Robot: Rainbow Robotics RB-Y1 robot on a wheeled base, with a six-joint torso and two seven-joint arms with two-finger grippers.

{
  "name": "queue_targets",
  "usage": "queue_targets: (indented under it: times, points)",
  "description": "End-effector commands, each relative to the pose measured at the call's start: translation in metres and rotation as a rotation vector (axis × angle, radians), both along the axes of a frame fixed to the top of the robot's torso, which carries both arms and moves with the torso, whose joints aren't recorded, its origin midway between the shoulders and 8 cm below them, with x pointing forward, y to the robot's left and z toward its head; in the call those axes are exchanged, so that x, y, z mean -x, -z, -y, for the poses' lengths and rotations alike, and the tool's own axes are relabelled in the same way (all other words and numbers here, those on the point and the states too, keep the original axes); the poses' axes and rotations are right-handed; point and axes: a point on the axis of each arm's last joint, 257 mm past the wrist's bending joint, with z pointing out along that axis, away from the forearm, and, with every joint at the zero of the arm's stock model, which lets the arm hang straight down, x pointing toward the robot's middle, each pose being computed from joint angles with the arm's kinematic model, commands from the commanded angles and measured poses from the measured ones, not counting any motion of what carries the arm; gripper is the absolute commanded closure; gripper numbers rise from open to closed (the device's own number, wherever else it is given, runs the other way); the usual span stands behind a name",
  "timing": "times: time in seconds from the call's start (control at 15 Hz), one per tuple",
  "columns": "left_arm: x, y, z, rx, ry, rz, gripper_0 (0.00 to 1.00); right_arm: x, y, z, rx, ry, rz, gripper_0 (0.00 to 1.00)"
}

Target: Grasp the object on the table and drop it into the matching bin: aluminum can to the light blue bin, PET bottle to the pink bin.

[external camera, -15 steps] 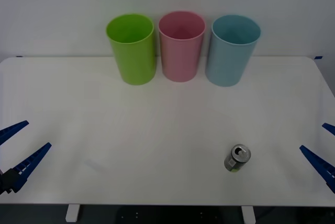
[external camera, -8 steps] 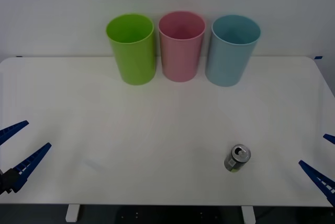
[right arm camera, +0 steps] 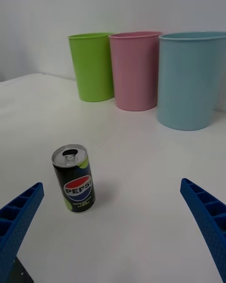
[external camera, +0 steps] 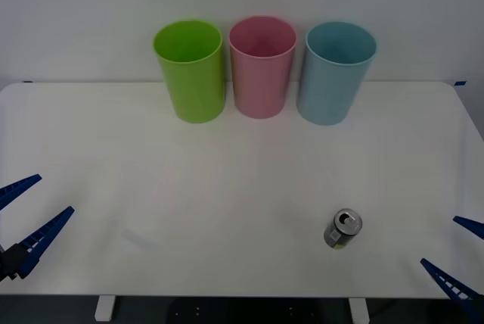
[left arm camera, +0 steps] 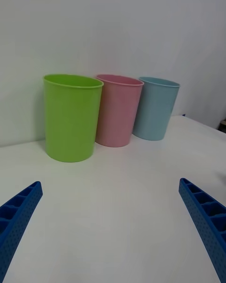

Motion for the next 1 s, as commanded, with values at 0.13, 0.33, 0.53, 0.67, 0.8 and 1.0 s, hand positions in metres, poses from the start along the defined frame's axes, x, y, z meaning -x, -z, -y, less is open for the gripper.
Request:
queue_targets:
  times: [0.13,0.33,0.53,0.67,0.8,1.0]
  points:
    - [0.000,0.000,0.000,0.000,0.000,0.000,0.00,0.009,0.015,-0.009,0.007,-0.032,-0.022,0.00]
    - [0.000,0.000,0.000,0.000,0.000,0.000,0.00,0.012,0.029,-0.024,0.010,-0.061,-0.041,0.00]
    - [0.000,0.000,0.000,0.000,0.000,0.000,0.00,0.007,0.034,-0.033,0.050,-0.065,0.002,0.00]
    - [0.000,0.000,0.000,0.000,0.000,0.000,0.00,0.005,0.041,-0.038,0.055,-0.058,-0.002,0.00]
    - [0.000,0.000,0.000,0.000,0.000,0.000,0.00,0.000,0.045,-0.045,0.052,-0.050,0.001,0.00]
    - [0.000,0.000,0.000,0.000,0.000,0.000,0.00,-0.008,0.054,-0.056,0.058,-0.037,0.000,0.00]
